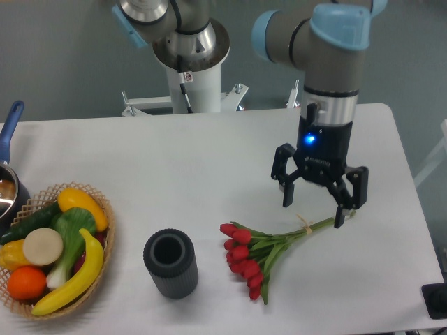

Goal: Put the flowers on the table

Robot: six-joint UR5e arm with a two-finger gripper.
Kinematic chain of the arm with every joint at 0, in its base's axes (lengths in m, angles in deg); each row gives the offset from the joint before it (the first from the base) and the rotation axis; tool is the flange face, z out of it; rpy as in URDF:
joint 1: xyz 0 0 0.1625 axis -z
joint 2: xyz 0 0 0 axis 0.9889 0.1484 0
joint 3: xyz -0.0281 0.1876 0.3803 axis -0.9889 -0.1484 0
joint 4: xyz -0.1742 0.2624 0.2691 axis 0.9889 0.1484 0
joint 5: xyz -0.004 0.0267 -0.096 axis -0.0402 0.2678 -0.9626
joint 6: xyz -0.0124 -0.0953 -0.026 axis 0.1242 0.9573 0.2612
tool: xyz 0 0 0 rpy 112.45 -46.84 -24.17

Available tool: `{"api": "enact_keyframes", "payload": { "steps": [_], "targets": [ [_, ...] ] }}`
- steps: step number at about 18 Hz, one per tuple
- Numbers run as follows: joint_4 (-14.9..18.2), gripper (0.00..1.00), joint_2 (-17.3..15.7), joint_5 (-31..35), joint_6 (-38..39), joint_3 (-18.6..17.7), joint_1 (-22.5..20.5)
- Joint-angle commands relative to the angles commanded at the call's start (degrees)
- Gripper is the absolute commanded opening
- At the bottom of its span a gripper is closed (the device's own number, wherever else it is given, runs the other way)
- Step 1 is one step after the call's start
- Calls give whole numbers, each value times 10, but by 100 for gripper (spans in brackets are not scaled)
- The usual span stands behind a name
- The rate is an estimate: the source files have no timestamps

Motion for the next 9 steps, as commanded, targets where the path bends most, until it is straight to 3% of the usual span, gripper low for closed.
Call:
{"api": "enact_keyframes", "payload": {
  "steps": [4, 9],
  "targets": [
    [79, 100, -19, 1, -128, -3, -34],
    [123, 100, -30, 10, -229, -10, -56]
  ]
}}
